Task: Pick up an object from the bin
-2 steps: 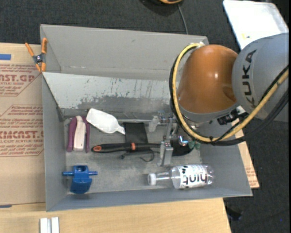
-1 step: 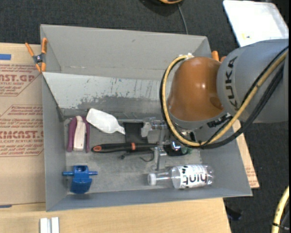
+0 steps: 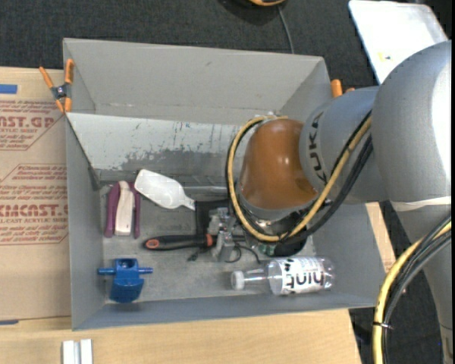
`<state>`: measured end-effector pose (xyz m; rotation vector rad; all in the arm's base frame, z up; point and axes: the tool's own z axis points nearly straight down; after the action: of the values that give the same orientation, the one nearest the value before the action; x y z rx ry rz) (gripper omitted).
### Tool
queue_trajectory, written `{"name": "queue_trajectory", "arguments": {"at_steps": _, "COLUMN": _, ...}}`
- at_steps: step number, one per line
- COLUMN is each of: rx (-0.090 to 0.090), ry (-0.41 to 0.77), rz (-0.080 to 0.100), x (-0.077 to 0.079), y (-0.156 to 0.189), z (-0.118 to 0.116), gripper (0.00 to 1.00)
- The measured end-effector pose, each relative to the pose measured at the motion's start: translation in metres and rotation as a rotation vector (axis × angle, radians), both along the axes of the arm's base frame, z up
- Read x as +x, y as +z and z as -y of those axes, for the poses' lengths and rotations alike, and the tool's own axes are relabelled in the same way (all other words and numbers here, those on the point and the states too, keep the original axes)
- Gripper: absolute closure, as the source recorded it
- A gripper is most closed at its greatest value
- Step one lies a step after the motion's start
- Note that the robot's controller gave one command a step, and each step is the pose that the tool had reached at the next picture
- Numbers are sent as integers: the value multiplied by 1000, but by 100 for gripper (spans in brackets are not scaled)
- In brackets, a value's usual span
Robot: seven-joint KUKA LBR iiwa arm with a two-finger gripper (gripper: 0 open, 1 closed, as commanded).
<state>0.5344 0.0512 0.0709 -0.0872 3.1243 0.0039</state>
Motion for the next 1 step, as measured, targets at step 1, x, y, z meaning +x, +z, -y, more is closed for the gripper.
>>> {"name": "queue_trajectory", "arguments": {"at_steps": 1, "rx": 0, "ry": 0, "rz": 0, "x": 0, "y": 0, "z": 0, "gripper": 100}}
